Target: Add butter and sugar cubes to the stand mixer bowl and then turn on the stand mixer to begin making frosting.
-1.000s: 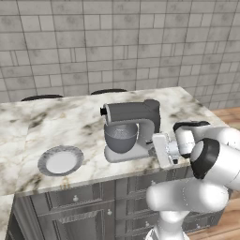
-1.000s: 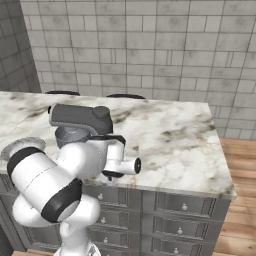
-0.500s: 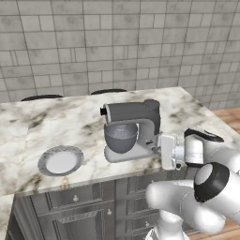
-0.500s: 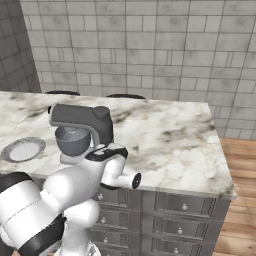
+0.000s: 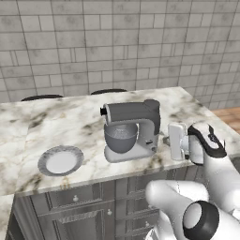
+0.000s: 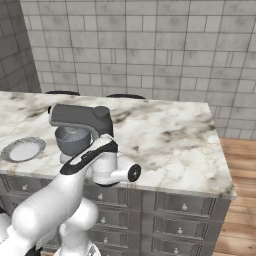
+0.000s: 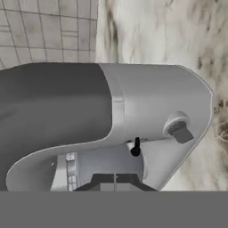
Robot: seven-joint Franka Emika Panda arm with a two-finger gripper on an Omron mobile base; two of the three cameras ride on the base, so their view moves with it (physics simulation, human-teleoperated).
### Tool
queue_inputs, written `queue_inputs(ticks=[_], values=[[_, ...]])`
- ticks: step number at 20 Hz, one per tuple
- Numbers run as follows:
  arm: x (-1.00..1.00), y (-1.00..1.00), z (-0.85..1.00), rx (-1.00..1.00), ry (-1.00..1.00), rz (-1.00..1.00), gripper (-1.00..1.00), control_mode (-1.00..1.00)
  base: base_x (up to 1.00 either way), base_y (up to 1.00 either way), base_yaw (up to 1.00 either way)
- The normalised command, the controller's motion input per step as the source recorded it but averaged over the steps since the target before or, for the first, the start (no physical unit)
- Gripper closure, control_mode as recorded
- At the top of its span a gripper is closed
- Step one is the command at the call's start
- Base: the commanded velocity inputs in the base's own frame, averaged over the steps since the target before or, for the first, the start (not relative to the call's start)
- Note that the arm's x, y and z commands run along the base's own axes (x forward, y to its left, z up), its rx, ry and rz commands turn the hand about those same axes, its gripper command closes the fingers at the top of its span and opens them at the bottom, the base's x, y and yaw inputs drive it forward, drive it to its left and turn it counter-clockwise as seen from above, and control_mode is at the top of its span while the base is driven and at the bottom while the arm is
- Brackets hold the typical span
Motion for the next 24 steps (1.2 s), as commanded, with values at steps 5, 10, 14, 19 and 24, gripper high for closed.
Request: queue_inputs(ticks=[5,10,14,19,24], values=[[-0.57,-0.04,0.06,-0.38,0.04,-0.02,1.00,-1.00,0.00,0.00,0.00],[-0.65,0.22,0.03,-0.44,0.06,0.09,1.00,-1.00,0.00,0.00,0.00],[-0.29,0.66,0.24,-0.39,0.14,0.16,1.00,-1.00,0.00,0.00,0.00],[0.00,0.67,0.32,-0.34,0.16,0.12,1.00,-1.00,0.00,0.00,0.00],[0.12,0.17,0.18,-0.34,0.13,0.06,1.00,-1.00,0.00,0.00,0.00]])
